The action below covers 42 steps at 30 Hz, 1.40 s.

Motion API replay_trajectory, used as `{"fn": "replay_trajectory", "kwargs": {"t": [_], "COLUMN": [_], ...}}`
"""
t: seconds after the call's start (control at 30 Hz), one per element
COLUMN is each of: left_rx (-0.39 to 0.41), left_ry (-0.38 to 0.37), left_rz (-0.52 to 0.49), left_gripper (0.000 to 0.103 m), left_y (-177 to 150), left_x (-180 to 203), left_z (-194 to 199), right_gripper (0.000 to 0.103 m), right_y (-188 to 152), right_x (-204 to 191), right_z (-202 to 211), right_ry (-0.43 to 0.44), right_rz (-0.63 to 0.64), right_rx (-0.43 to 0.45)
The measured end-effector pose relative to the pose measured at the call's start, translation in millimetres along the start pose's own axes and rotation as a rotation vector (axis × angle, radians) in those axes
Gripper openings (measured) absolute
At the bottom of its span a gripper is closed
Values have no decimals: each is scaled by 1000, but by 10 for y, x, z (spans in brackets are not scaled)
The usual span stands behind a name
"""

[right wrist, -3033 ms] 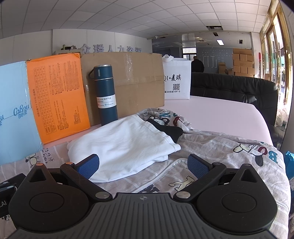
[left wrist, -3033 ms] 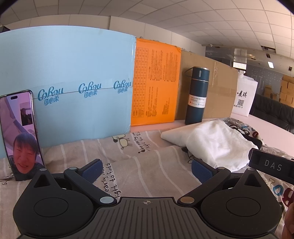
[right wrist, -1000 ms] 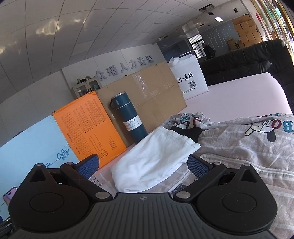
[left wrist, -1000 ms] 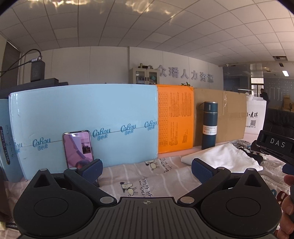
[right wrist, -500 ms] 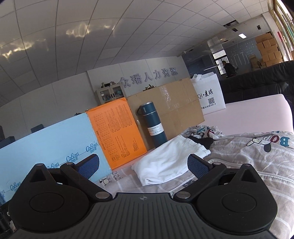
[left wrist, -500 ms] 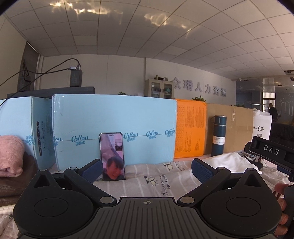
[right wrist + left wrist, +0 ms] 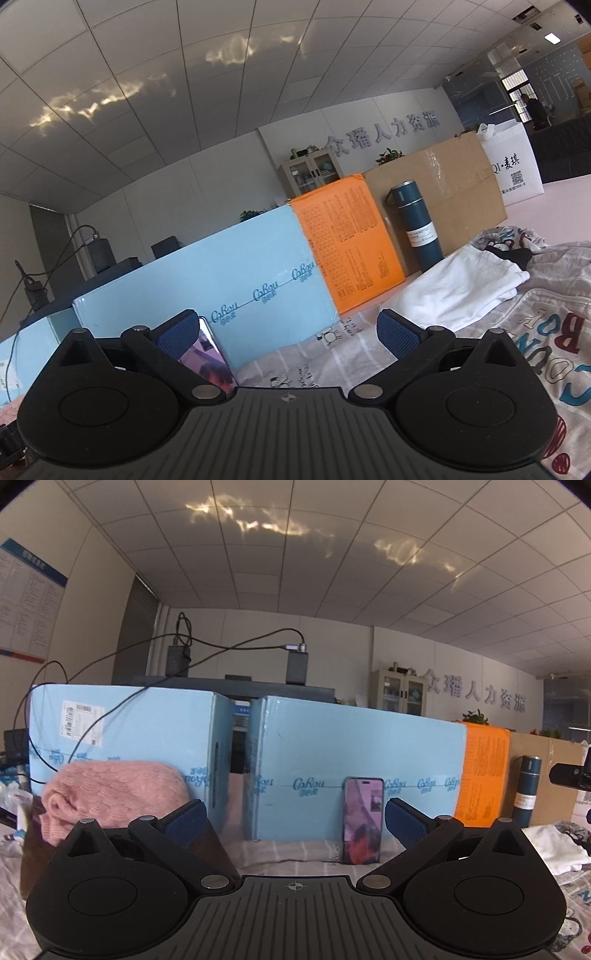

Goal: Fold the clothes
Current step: 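Turn both tools toward the pink knit sweater beside the blue boards, then close the left gripper on the pink sweater while the right gripper also grips it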

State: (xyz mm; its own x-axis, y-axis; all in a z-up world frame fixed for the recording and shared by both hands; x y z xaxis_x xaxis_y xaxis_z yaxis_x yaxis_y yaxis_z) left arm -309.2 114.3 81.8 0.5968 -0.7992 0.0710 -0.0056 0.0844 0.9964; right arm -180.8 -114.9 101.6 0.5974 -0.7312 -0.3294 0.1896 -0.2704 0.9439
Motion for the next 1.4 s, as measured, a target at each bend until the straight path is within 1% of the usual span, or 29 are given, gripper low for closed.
{"fn": "replay_trajectory", "kwargs": {"t": [0.13,0.2,0.27,0.3,0.37,0.43,0.5,0.57,0.6,0.67,0.7,0.77,0.83,0.87,0.9,0.93,1.07,1.17,1.2,1.23,1.27,1.3,1.37,1.4], "left_rx": [113,150,181,196,224,253,275,263,251,214,199,160,140,129,118,103,3,-75,-104,-118,-128,-128,-128,-127], "left_ry": [149,232,313,349,396,436,441,425,415,376,341,254,134,88,74,67,111,142,149,156,165,180,210,225], "left_rz": [-33,-38,-23,2,107,218,346,441,483,530,543,553,592,616,653,676,644,617,605,600,593,580,553,540], "left_gripper": [103,103,103,103,103,103,103,103,103,103,103,103,103,103,103,103,103,103,103,103,103,103,102,102], "left_y": [377,535,680,739,804,843,722,466,332,73,-48,-156,-208,-237,-274,-305,-383,-445,-474,-502,-523,-531,-547,-554], "left_x": [-423,-640,-876,-1001,-1264,-1529,-1789,-1977,-2057,-2135,-2178,-2250,-2359,-2414,-2471,-2508,-2483,-2453,-2417,-2388,-2362,-2344,-2308,-2290], "left_z": [53,67,47,24,-46,-121,-235,-367,-441,-578,-620,-667,-664,-669,-689,-719,-914,-1059,-1096,-1117,-1133,-1141,-1156,-1164], "right_gripper": [103,103,103,103,103,103,103,103,103,103,103,103,103,103,103,103,103,102,101,96,88,83,74,71], "right_y": [122,222,325,364,414,402,292,114,-1,-280,-408,-663,-874,-963,-1050,-1137,-1463,-1637,-1708,-1782,-1832,-1877,-1917,-1923], "right_x": [-255,-508,-771,-905,-1216,-1512,-1764,-1939,-1991,-2051,-2092,-2160,-2181,-2210,-2243,-2276,-2408,-2491,-2496,-2496,-2484,-2470,-2448,-2445], "right_z": [-94,-251,-417,-508,-734,-981,-1265,-1509,-1622,-1841,-1944,-2193,-2372,-2437,-2500,-2562,-2723,-2756,-2788,-2824,-2840,-2853,-2837,-2818], "right_ry": [129,236,347,404,508,552,583,632,663,686,686,691,708,710,710,711,720,732,735,738,749,761,768,770], "right_rz": [16,39,63,73,103,103,81,67,61,23,6,-23,-39,-55,-72,-89,-140,-138,-143,-148,-160,-173,-174,-164], "right_rx": [-23,-52,-83,-102,-142,-176,-218,-270,-296,-368,-405,-473,-509,-527,-545,-563,-630,-654,-674,-696,-715,-733,-729,-722]}}
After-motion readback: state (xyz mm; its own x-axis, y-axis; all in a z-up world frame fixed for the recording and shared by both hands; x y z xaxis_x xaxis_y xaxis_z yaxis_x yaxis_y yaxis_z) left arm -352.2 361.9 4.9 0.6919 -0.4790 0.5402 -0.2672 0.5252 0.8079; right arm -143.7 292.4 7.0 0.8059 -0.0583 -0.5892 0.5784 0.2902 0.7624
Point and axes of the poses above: each gripper's, at about its wrist camera, not at the fingertips, and z roughly against the way its jaws point, x to its right, y to its top, the point moved 1 cm from there along -z, roughly the way its jaws point, and after that the axes turned 4 degrees about y, right-handed, at the moved point
